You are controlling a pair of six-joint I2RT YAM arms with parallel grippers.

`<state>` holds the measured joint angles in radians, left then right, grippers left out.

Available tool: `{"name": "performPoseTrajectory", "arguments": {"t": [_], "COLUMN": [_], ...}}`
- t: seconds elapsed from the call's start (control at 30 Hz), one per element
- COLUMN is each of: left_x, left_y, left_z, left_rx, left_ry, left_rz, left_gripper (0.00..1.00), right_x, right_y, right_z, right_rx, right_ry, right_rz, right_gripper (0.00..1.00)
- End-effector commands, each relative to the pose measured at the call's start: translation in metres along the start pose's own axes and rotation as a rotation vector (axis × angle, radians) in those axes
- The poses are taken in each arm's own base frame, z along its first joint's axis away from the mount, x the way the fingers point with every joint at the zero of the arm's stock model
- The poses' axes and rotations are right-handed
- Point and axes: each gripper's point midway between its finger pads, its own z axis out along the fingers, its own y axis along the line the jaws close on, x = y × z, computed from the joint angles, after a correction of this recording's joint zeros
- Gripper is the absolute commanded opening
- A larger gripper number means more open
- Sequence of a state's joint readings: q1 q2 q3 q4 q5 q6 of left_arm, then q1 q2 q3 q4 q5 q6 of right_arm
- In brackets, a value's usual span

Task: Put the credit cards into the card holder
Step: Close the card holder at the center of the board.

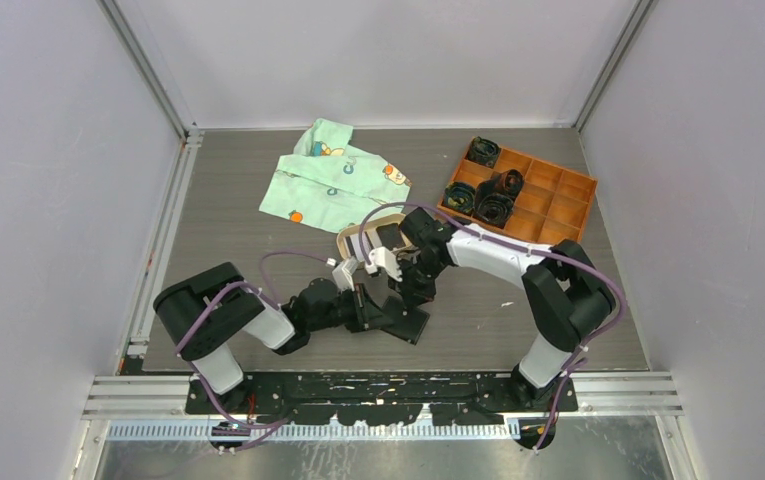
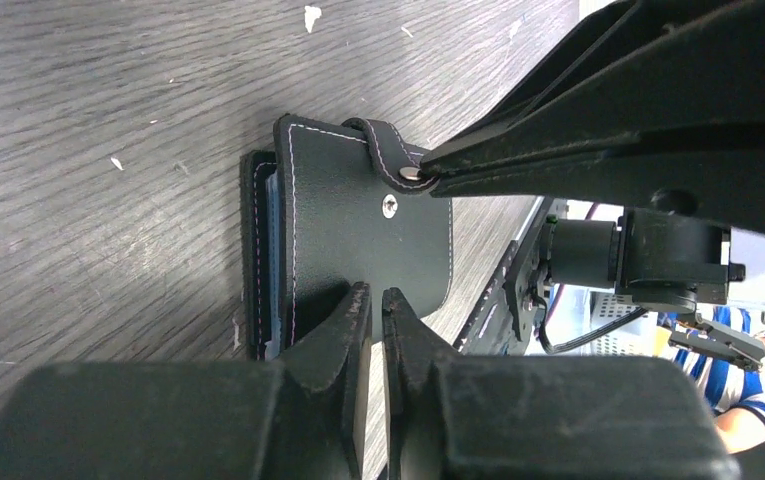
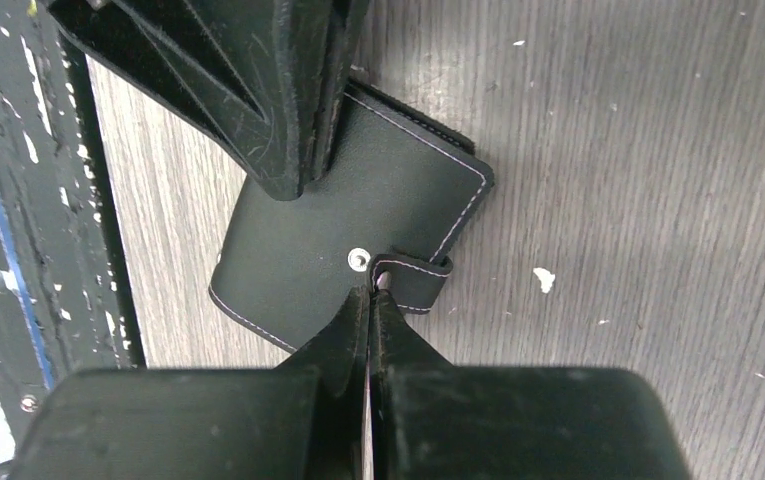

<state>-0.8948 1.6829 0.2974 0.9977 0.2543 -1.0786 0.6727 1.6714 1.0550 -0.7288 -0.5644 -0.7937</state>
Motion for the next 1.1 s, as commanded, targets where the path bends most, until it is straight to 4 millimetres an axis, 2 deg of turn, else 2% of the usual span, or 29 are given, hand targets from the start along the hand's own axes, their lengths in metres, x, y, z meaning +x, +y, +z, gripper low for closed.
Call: {"name": "performPoseTrajectory", "arguments": {"t": [0.0,0.8,1.07], "left_x": [-0.007,-0.006,-0.006], "left_y": [-0.006,-0.007,-0.007], "left_z": [-0.001,-0.002,-0.002], "left_rx": [0.025,0.033,0.032], "left_ry": [-0.043,-0.038,-0.037], "left_rz": [0.013,0.014,0.013], "left_gripper": [0.10,0.10,0.09], "right_x": [-0.002,-0.003,0.005], "right_y": [-0.001,0.021,0.026], "right_z": [-0.004,0.008,0.016], "right_rx": [0.048,0.025,0.016], "right_ry": [0.036,0.097,0.171], "right_rz": [-0.120,-0.254,-0.312], "right_gripper": [0.01,0.01,0.01]}}
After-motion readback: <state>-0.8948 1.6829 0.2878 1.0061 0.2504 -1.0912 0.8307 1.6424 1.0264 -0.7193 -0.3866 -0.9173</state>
